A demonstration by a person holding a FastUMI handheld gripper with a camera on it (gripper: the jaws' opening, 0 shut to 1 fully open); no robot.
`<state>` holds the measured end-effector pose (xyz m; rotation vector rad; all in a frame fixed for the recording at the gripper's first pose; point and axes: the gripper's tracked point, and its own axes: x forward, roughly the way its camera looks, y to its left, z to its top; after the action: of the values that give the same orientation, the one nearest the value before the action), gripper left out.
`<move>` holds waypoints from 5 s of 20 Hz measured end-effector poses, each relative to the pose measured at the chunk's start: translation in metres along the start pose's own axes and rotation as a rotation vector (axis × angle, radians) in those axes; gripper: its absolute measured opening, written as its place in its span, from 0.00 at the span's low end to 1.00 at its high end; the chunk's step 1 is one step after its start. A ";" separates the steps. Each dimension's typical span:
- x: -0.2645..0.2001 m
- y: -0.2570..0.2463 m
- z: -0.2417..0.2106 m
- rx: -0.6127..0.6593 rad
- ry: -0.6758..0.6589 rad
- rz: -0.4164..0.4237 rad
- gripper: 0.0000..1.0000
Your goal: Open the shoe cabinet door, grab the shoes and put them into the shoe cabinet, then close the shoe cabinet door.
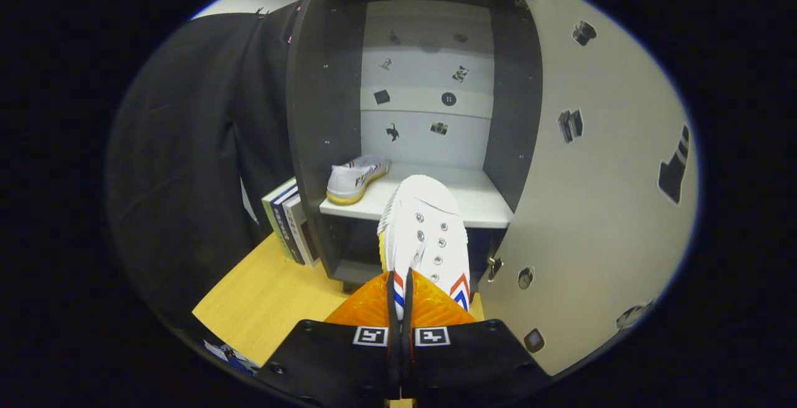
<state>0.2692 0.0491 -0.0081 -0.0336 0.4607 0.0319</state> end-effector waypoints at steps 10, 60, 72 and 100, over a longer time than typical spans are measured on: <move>0.090 -0.014 0.091 0.016 -0.030 -0.003 0.02; -0.212 -0.013 -0.015 0.087 -0.349 0.117 0.99; -0.297 -0.220 -0.025 0.152 -0.380 -0.256 0.99; -0.199 -0.175 0.022 0.096 -0.349 -0.127 0.97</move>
<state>0.1073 -0.1300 0.1048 0.0366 0.1103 -0.1078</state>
